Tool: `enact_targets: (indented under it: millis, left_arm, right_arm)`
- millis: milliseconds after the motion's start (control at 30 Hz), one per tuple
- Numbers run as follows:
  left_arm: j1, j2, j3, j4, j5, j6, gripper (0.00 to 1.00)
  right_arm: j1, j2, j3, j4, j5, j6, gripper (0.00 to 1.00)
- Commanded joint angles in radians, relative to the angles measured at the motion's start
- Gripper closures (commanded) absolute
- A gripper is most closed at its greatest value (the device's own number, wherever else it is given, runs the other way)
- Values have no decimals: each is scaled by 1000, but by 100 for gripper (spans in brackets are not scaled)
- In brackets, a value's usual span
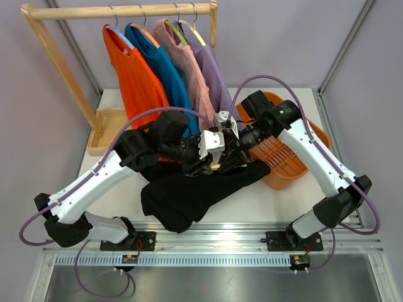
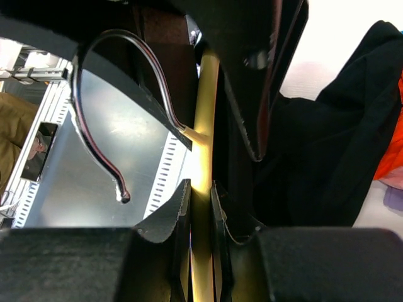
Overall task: Remove the t-shirt from the hanger
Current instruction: Remove the tshirt from the hanger
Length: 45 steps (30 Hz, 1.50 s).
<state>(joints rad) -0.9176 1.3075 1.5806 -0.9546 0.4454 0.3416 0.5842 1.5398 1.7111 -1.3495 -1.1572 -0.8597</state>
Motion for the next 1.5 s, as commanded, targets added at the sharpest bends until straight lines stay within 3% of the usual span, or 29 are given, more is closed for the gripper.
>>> enact_targets:
  millis: [0, 133, 267, 300, 600, 667, 800, 1033, 1200, 1333, 1467]
  left_arm:
    - [-6, 3, 36, 19, -1, 30, 60]
    - [-7, -10, 7, 34, 6, 28, 72]
    - [-7, -16, -5, 53, 12, 20, 98]
    - [-7, -19, -7, 56, 15, 14, 100]
    - [-4, -112, -105, 198, 4, -107, 100]
    - [-4, -128, -117, 215, -8, -151, 100]
    - [3, -129, -119, 201, -31, -210, 100]
    - [14, -151, -136, 189, -43, -288, 100]
    - [33, -169, -133, 152, -59, -397, 100]
    - [45, -198, -154, 175, -102, -550, 100]
    - [45, -232, -217, 215, -131, -726, 100]
  right_arm:
    - [14, -9, 53, -37, -45, -2, 100]
    - [14, -12, 48, -39, -55, -2, 100]
    - [14, -10, 51, -42, -59, -2, 100]
    - [14, -10, 51, -43, -62, -2, 100]
    - [14, -26, 27, -16, -55, 16, 98]
    - [14, -32, 25, 6, -49, 36, 91]
    - [9, -37, 57, 52, -4, 77, 65]
    - [-37, -23, 120, 81, 24, 132, 43]
    - [-122, -20, 197, 63, 5, 148, 39]
    - [-169, -59, 167, 55, 22, 180, 39]
    - [-167, -151, 46, 186, 144, 411, 39]
